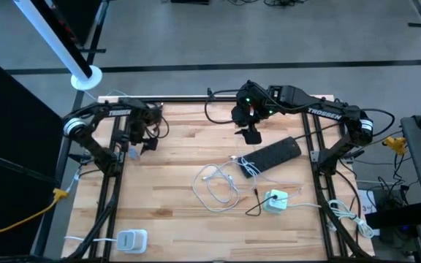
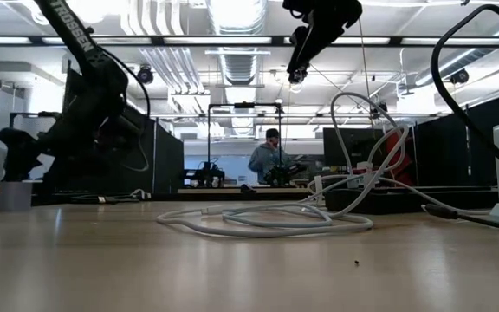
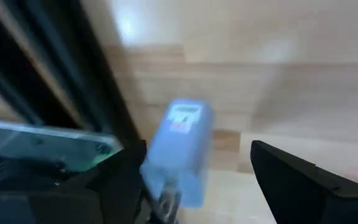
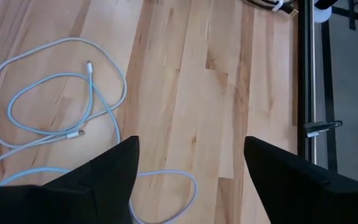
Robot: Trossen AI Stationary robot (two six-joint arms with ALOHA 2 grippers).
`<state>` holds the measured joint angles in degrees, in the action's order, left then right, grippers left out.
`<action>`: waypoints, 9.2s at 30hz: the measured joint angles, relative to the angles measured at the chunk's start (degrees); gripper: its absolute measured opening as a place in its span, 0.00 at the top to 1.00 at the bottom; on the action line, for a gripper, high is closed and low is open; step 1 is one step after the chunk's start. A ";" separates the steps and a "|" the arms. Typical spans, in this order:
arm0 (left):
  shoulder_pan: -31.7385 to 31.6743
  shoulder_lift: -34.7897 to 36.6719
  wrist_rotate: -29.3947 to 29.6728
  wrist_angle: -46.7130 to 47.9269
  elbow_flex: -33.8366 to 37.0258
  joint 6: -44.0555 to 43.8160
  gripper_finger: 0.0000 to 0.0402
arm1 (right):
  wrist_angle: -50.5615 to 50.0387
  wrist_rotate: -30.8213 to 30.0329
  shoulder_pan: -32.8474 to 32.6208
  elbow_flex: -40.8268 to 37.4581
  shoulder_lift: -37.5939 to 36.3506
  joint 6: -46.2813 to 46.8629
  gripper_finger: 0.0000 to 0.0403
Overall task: Plug in charger cables
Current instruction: Insert the top left black charger cable into the purple charger adapter
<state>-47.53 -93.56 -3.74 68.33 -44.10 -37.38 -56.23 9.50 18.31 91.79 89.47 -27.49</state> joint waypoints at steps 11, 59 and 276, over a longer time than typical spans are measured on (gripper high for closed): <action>0.18 -1.22 -3.98 1.20 0.00 -0.71 0.32 | -1.00 0.00 0.00 0.00 0.00 1.07 0.32; -0.15 -4.84 36.07 -13.78 -16.98 8.10 0.70 | -5.84 -0.51 0.00 0.00 -2.47 4.48 0.44; 31.04 62.50 15.74 -23.49 -10.48 14.40 0.70 | -2.51 -10.49 -0.61 16.65 30.01 30.12 0.96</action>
<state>-16.49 -31.07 12.00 44.85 -54.57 -22.98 -58.74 -0.99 17.70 108.44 119.48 2.63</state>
